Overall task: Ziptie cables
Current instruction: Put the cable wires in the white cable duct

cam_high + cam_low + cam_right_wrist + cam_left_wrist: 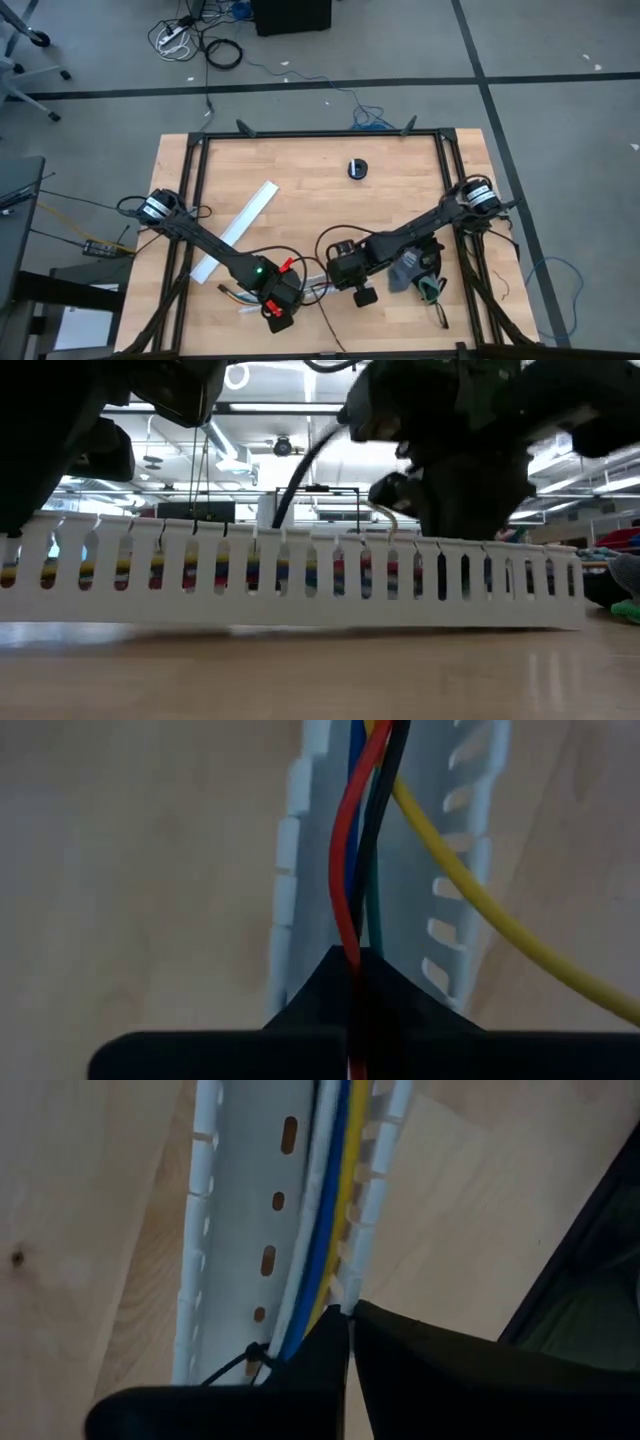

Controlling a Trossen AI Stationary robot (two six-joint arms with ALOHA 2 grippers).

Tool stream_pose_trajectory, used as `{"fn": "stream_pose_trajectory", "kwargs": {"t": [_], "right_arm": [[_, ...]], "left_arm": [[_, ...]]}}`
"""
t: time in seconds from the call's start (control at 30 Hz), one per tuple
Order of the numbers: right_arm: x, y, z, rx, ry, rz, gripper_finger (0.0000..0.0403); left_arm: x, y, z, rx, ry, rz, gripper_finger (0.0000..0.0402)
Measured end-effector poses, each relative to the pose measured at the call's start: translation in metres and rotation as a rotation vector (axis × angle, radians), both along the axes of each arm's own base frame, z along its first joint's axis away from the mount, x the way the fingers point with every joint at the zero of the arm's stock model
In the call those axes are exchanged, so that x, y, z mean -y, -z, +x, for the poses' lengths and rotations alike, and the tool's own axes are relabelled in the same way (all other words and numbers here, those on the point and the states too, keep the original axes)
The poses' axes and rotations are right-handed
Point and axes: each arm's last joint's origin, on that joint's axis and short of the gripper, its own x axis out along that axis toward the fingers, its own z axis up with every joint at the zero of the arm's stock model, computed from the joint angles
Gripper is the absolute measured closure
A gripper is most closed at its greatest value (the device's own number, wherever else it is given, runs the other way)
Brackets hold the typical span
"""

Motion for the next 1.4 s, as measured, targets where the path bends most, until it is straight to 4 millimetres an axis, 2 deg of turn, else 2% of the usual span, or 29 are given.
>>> {"fn": "stream_pose_trajectory", "kwargs": {"t": [0.23,0.4,0.57,0.73,0.93,1.1,1.4], "right_arm": [[0.002,0.006,0.002,-0.015,0.007,-0.006,0.0393],[0.002,0.005,0.001,-0.027,0.018,0.027,0.0357],[0.002,0.011,0.003,-0.094,0.061,0.148,0.0321],[0.005,0.016,0.006,-0.092,0.058,0.145,0.0288],[0.005,-0.006,0.011,-0.075,0.062,0.126,0.0273],[-0.002,-0.026,0.013,-0.046,0.043,0.016,0.0273],[-0.006,-0.049,0.014,-0.025,-0.018,-0.097,0.0269]], "left_arm": [[0.000,0.000,0.000,0.005,0.002,-0.004,0.0402],[0.000,0.000,0.000,0.007,0.006,-0.002,0.0402],[0.000,0.000,0.001,0.011,0.006,0.006,0.0402],[0.000,0.000,0.000,0.016,0.018,0.014,0.0402],[0.000,0.000,0.000,0.010,0.005,0.013,0.0402],[-0.001,0.000,-0.001,0.001,-0.009,0.030,0.0402],[-0.001,0.000,-0.001,-0.009,-0.025,0.021,0.0402]]}}
